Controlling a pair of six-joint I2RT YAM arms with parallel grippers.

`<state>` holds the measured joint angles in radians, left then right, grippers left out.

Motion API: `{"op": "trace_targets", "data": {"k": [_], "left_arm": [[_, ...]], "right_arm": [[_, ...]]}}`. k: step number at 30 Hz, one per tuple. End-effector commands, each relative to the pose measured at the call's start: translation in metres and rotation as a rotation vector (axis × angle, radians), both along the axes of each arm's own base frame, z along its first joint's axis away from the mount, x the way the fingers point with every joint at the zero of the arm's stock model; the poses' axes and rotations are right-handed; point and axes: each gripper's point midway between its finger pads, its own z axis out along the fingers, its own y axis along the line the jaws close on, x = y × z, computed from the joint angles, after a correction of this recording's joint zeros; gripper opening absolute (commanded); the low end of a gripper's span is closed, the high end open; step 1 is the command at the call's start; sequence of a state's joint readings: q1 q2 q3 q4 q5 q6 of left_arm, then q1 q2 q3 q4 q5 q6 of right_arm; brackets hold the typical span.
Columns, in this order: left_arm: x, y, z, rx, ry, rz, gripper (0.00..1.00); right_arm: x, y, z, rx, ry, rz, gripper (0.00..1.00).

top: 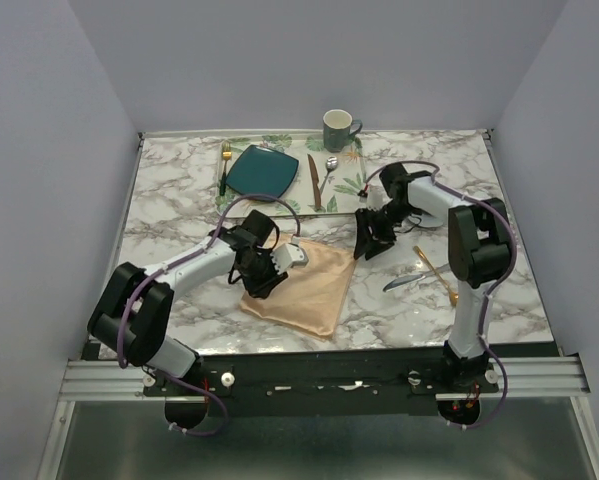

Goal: Fold the napkin into a case and place the utensils inside
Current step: Rotate the lower triangle-folded napkin at the center of the board, then fold the lower triangle-folded napkin at the center of the board.

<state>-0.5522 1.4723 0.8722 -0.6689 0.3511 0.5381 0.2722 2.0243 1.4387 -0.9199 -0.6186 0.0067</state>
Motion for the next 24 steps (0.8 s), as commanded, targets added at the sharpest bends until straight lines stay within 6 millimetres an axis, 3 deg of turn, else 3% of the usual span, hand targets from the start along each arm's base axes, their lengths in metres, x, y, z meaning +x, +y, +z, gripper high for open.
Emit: {"op": "trace_targets", "data": {"k": [1, 7, 18, 24], "left_arm": [[-0.012, -0.003, -0.014, 0.019, 0.022, -0.028, 0.38], [-0.026, -0.008, -0.02, 0.021, 0.043, -0.046, 0.37], [-0.023, -0.013, -0.022, 0.009, 0.045, -0.033, 0.37], [-0.024, -0.012, -0.023, 0.011, 0.046, -0.031, 0.36]], "right_arm": [[0.0, 0.0, -0.017, 0.0, 0.108, -0.056, 0.54], [0.009, 0.008, -0.022, 0.028, 0.147, -0.102, 0.55], [0.006, 0.023, -0.031, 0.109, 0.239, -0.139, 0.5], [0.01, 0.023, -0.034, 0.103, 0.237, -0.155, 0.32]]}}
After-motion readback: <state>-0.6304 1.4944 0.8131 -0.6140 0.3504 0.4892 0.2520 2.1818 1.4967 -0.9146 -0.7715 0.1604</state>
